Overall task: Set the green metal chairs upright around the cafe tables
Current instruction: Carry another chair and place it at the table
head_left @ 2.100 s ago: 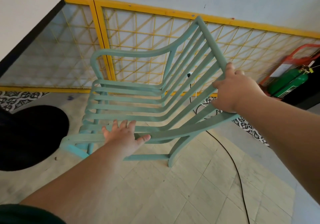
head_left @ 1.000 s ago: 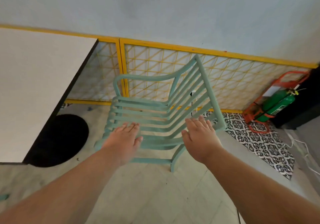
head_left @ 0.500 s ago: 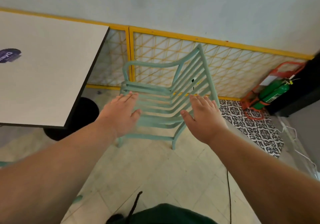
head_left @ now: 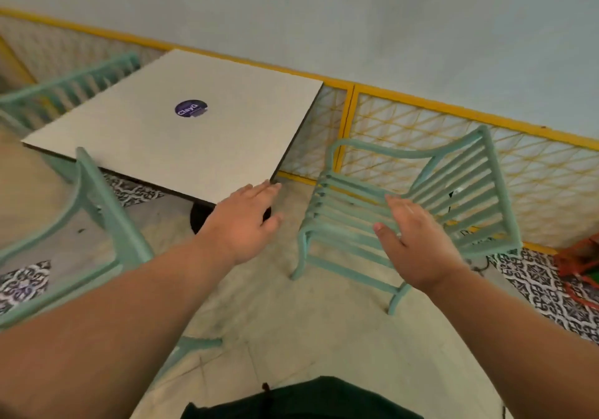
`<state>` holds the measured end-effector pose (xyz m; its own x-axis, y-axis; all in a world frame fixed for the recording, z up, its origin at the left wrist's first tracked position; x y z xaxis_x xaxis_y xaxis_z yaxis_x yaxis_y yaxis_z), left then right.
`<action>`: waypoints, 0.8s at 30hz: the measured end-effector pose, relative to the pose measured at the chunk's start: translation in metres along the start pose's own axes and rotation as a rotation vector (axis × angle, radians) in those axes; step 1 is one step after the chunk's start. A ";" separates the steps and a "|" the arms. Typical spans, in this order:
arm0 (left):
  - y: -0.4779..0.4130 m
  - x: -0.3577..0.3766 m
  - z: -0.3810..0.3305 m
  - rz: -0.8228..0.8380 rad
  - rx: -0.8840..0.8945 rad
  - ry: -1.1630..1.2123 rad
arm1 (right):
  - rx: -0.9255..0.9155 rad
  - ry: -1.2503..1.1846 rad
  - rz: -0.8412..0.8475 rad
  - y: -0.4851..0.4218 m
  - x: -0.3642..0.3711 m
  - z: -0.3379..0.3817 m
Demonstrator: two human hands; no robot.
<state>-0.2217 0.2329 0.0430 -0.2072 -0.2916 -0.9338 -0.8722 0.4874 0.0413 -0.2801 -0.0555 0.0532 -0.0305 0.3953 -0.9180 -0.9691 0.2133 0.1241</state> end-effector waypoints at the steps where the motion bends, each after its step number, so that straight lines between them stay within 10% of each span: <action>1: 0.022 -0.006 0.008 -0.029 -0.064 0.008 | -0.069 0.012 0.018 0.000 0.006 0.013; 24: 0.388 -0.067 0.125 -0.283 -0.537 -0.040 | -0.546 0.006 0.172 0.145 0.123 0.275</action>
<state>-0.4914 0.5443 0.0775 0.0728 -0.3127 -0.9471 -0.9948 -0.0908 -0.0464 -0.3574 0.2698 0.0619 -0.1987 0.3779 -0.9042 -0.9359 -0.3471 0.0606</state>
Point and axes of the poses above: each hand's wrist, its own y-axis away from the middle knuckle, its own x-axis out of the palm, z = x × y, the point moved 2 cm from there along -y, towards the middle knuckle, and after that the axes turned 13 degrees about x, right-handed, at the moved point
